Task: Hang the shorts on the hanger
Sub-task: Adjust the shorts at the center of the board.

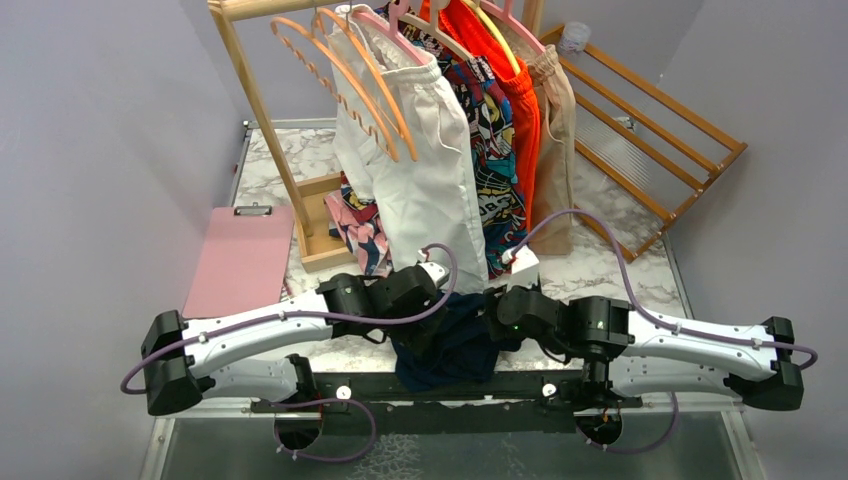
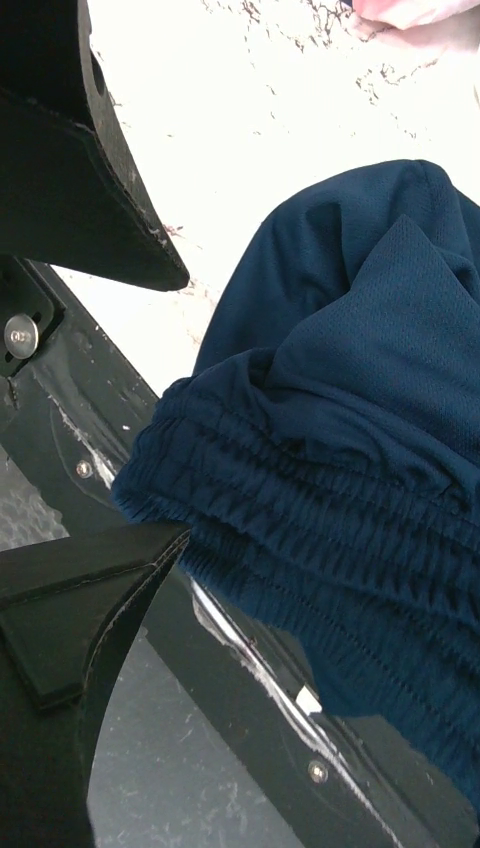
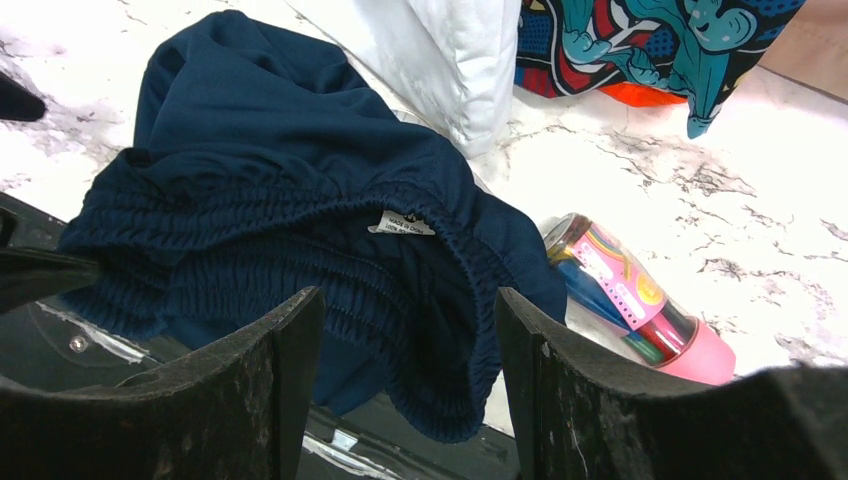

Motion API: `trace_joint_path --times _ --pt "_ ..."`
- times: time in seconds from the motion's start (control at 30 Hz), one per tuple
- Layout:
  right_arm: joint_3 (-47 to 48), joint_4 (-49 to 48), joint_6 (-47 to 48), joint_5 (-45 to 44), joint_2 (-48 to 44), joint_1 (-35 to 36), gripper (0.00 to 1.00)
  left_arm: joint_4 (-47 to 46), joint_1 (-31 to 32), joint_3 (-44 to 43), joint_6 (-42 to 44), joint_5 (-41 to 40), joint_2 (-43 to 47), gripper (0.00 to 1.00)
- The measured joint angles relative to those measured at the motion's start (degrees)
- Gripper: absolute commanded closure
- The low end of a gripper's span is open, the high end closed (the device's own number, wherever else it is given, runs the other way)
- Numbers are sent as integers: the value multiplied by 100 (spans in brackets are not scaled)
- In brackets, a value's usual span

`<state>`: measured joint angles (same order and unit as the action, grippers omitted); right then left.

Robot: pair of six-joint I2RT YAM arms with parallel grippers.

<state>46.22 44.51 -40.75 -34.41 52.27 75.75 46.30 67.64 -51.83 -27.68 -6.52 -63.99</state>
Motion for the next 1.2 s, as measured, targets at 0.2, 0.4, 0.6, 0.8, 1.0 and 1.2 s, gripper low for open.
trace_joint_path --times 0.2,0.4,0.6,0.8,1.0,1.2 --pt "-116 -17 -188 2 -170 0 34 -11 11 0 -2 -46 -514 38" --pt "-140 -2 -413 4 -310 0 34 -114 26 2 -153 -396 -614 90" --pt "-142 2 -791 46 -398 0 35 -247 35 9 -409 -935 -557 100" --pt "-142 260 -1539 74 13 0 36 -289 37 15 -833 -1451 -11 100" --pt "-291 651 -2208 42 166 0 36 -319 37 24 -1088 -1690 271 100" --pt "-483 791 -2544 0 70 0 37 -341 37 120 -1187 -1727 321 100"
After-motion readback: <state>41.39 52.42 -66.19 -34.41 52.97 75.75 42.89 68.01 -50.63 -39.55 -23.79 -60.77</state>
